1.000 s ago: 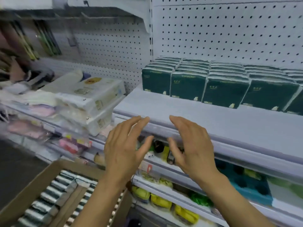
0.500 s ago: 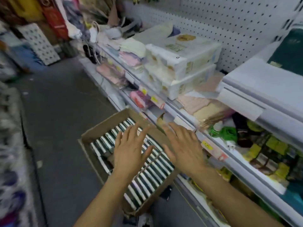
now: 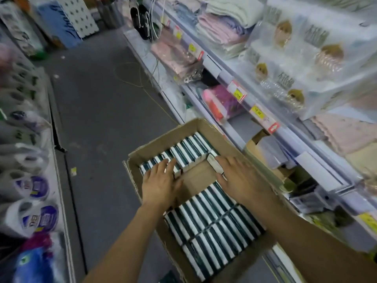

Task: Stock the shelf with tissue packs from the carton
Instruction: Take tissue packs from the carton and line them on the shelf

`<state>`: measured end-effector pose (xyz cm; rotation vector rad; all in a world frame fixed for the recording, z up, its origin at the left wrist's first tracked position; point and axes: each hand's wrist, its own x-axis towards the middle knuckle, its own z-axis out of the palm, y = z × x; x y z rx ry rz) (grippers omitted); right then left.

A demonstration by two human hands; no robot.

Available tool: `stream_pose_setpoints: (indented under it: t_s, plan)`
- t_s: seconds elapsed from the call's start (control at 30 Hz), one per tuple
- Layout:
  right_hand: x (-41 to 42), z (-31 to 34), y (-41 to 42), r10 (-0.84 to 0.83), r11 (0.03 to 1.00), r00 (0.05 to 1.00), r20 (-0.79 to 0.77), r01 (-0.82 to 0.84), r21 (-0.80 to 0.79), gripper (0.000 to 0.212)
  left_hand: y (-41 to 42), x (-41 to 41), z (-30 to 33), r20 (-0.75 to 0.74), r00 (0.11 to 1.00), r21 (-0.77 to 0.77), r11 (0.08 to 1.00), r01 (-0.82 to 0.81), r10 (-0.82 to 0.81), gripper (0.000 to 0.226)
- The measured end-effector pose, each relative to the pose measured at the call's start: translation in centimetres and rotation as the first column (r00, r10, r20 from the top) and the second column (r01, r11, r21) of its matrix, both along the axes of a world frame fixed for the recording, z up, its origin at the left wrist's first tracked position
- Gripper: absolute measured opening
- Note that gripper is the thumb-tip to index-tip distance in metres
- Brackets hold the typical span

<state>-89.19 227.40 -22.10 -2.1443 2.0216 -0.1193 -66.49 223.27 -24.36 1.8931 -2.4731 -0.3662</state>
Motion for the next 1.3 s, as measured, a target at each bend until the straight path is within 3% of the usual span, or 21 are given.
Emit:
stream_pose_setpoints:
  t_s: [0.3,0.47,0.67,0.77,0.9,1.0,1.07,1.17,1.3]
  plan:
    - [-0.7,-11.2,-6.6,-0.086,0.964,0.985,-0.148,0.12,0.239,0.045,-5.6,0.6,-9.5,0.018,0.992,0.238,0.963,-0.124,0.123,0.062]
    - [-1.2,-16.0,-8.5,-0.106,0.945,0.948,-0.299,0.189,0.266,0.046,-8.8,-0.3,-12.9,-0.084,0.952,0.326,0.911,-0.254,0.296,0.058]
    - [0.1,-19.0,-10.1,-0.192,0.922,0.851,-0.49,0.328,0.208,0.048,-11.6,-2.0,-15.0,0.066,0.917,0.336,0.857,-0.391,0.393,0.066]
    - [-0.2,-21.1,-10.9,-0.226,0.909,0.884,-0.409,0.343,0.238,0.053,-12.5,-3.0,-15.5,0.091,0.879,0.32,0.822,-0.471,0.468,0.075]
    - [-0.6,-20.2,-11.4,-0.186,0.918,0.927,-0.326,0.282,0.279,0.036,-12.9,-3.8,-16.1,0.094,0.847,0.352,0.778,-0.52,0.524,0.077]
    - [-0.9,-18.4,-10.9,-0.248,0.95,0.926,-0.284,0.29,0.116,0.035,-12.7,-3.3,-15.8,0.053,0.819,0.368,0.751,-0.548,0.571,0.067]
    - [-1.1,-17.4,-10.4,-0.248,0.947,0.942,-0.225,0.285,0.151,0.018,-12.2,-2.7,-15.1,0.002,0.792,0.371,0.735,-0.568,0.611,0.067]
    - [-1.4,-16.7,-8.3,-0.287,0.952,0.957,-0.044,0.29,0.1,0.026,-10.5,-2.0,-13.3,-0.15,0.785,0.3,0.784,-0.543,0.601,0.073]
    - [-1.1,-12.1,-4.7,-0.358,0.932,0.883,0.303,0.356,0.064,0.026,-6.7,-2.1,-9.6,-0.417,0.811,0.233,0.911,-0.341,0.41,0.069]
